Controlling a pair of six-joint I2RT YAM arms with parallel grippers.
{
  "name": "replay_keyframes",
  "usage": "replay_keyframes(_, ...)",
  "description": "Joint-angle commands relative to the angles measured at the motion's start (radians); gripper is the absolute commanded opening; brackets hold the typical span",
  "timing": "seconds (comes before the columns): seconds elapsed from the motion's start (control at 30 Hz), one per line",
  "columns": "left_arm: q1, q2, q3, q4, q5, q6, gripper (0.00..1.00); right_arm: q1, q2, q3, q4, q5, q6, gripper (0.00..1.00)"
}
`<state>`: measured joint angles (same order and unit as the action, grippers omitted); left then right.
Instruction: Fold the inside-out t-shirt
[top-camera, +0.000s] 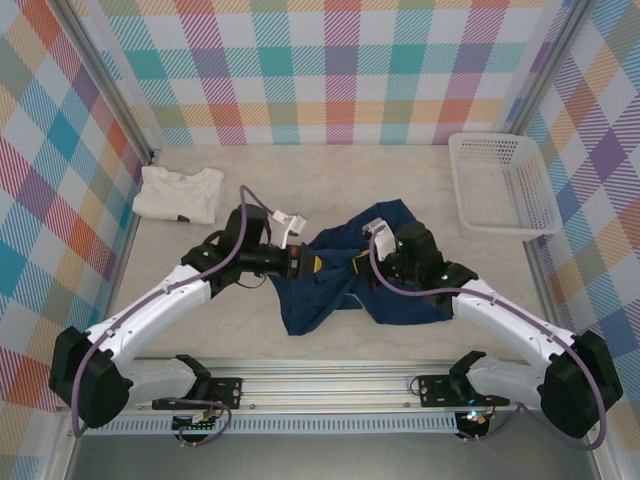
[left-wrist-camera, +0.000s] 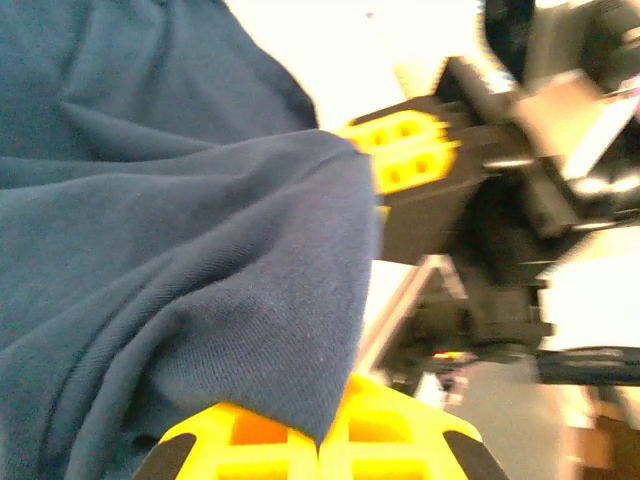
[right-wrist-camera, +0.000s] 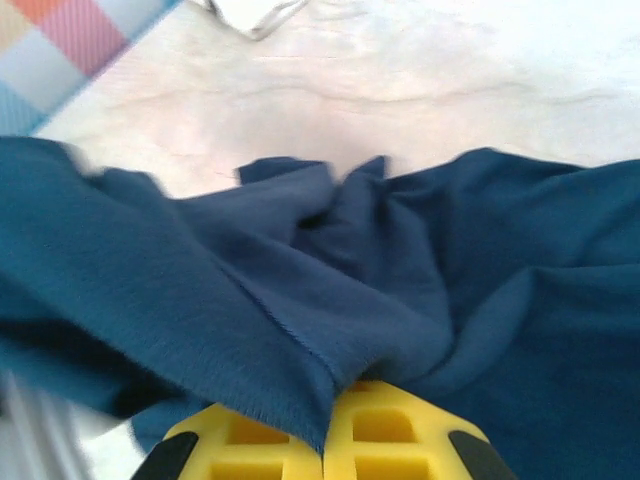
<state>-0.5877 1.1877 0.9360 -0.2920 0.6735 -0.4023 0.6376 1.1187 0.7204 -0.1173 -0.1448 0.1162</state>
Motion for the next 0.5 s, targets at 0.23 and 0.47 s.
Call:
replay_keyframes(0.23, 0.099, -0.014, 0.027, 0.029, 0.224, -0.099, 0.00, 0.019, -0.041, 0.115, -0.306, 0.302, -0.060, 0.36)
replay_keyframes(0.47, 0.127, -0.005, 0.021, 0.023, 0.202, -0.052, 0.00, 0.025, -0.220, -0.031, -0.097, -0.238, -0.130, 0.47)
